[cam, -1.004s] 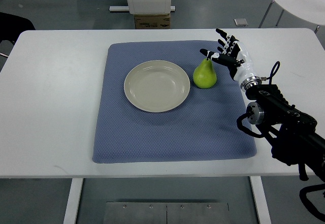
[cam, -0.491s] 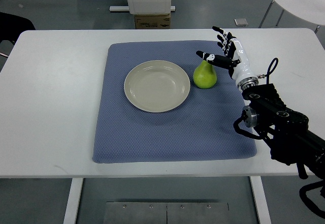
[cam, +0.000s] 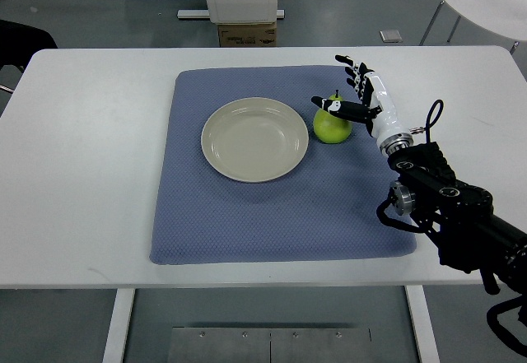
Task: Place pear on plate with right hand
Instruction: 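Close the right hand's fingers around the green pear, then lift the pear with the right hand, away from the mat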
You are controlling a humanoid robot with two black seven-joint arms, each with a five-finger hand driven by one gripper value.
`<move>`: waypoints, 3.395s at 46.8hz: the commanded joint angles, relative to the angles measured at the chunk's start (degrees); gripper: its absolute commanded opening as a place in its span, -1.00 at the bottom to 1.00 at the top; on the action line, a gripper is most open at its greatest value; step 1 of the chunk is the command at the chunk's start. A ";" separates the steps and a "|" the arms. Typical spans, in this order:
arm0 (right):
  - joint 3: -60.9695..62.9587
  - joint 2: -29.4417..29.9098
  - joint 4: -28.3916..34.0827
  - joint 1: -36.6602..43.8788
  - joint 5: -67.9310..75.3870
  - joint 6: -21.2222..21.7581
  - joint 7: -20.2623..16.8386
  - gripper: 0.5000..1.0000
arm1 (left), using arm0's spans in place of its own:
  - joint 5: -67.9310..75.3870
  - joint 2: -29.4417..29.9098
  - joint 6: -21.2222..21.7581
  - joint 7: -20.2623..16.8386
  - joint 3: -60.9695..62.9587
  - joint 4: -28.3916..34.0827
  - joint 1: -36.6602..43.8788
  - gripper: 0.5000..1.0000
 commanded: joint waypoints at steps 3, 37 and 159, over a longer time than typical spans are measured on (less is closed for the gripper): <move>-0.99 0.00 -0.12 0.00 0.00 -0.09 0.07 0.85 | 0.00 0.00 0.00 0.00 0.00 0.00 0.00 1.00; -6.27 0.00 -1.27 -0.70 0.09 -1.67 2.29 0.86 | 0.00 0.00 0.00 0.00 0.00 0.00 0.00 1.00; -10.31 0.00 -1.35 8.61 0.61 -1.58 2.29 -1.00 | 0.00 0.00 0.00 0.00 0.00 0.00 0.00 1.00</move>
